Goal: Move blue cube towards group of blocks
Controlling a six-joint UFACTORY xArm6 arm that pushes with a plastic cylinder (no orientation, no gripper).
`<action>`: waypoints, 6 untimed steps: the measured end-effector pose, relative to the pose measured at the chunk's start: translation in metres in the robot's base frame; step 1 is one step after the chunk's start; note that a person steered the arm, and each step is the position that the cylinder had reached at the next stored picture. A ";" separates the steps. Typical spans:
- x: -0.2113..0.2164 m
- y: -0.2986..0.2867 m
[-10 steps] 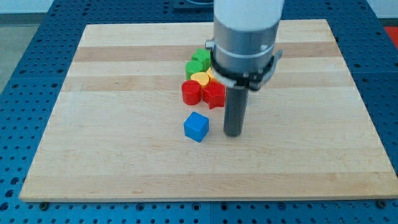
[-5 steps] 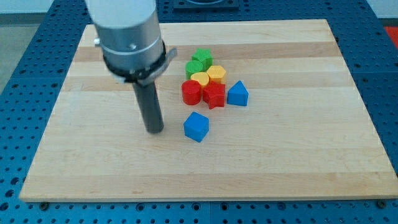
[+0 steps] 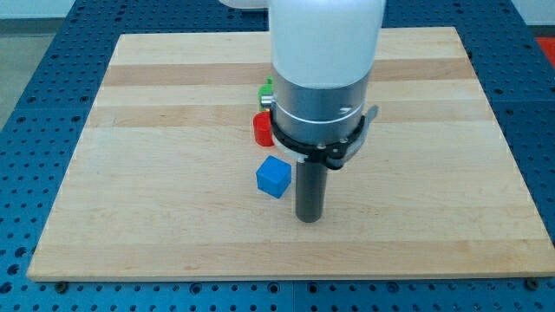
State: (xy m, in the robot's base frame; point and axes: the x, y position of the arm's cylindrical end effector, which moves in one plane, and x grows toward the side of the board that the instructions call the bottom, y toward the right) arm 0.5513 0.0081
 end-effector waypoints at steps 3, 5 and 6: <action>-0.089 -0.104; 0.048 -0.060; 0.022 0.043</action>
